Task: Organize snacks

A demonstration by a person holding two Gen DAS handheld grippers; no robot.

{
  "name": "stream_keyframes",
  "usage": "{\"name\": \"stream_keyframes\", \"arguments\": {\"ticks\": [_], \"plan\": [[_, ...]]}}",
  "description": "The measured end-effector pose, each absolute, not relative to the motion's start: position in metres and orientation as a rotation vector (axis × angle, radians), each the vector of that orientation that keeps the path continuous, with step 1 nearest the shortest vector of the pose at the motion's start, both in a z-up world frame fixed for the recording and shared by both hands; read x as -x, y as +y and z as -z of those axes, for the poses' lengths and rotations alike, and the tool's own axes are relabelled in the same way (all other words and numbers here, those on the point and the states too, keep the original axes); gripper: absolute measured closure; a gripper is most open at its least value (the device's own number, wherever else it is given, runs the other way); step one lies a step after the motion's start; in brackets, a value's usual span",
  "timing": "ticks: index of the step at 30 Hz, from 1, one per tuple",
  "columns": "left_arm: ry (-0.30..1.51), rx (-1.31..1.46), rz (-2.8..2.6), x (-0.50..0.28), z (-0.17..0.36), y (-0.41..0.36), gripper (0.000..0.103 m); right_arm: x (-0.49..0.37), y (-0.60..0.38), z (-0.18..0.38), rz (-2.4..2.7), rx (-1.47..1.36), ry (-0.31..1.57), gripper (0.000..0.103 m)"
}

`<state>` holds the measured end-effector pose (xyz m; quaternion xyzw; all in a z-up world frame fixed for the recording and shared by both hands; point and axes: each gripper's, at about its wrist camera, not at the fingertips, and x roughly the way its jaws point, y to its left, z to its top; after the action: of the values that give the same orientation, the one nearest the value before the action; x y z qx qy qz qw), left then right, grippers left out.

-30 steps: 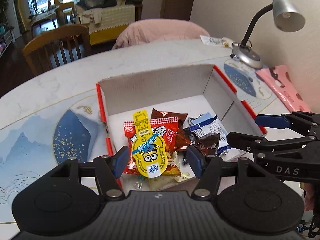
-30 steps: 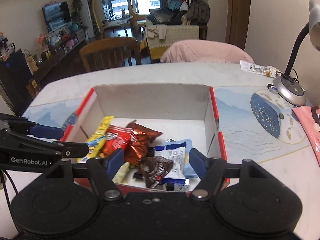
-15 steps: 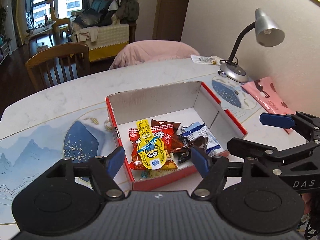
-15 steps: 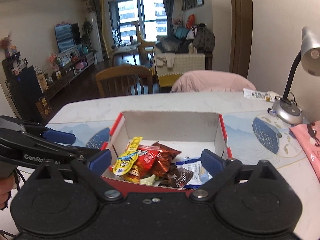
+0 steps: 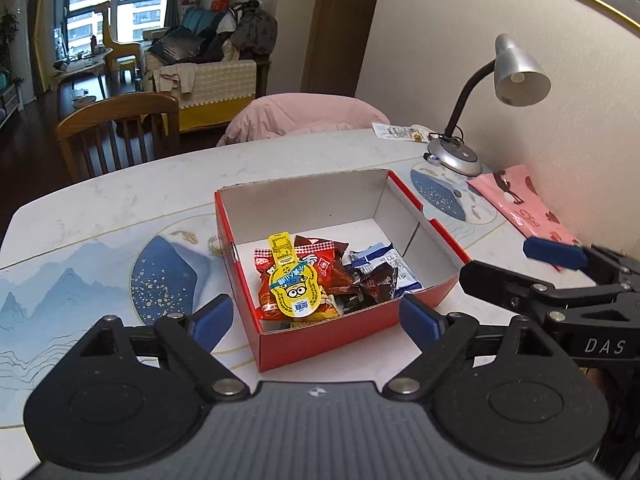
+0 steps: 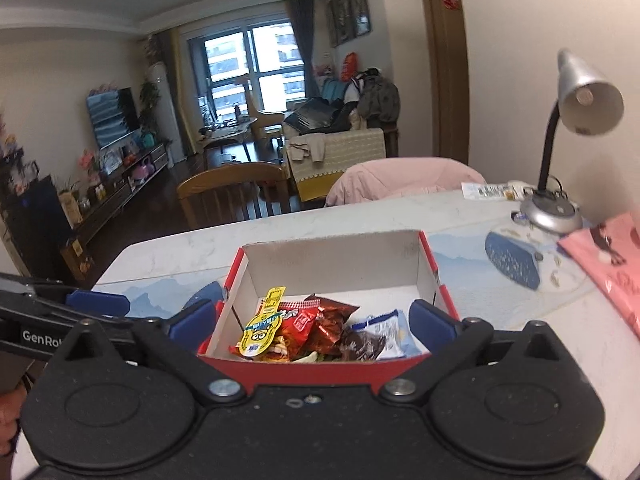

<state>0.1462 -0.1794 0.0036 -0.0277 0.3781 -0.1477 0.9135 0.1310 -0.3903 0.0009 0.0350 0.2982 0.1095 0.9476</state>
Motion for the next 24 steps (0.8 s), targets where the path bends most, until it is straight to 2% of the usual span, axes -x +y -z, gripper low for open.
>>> {"name": "stream_keyframes", "arguments": {"ticks": [24], "plan": [[0.734,0.067,0.238,-0.123,-0.004,-0.178,0.013,-0.107,-0.392,0.005,-0.124,-0.111,0.566,0.0]]}}
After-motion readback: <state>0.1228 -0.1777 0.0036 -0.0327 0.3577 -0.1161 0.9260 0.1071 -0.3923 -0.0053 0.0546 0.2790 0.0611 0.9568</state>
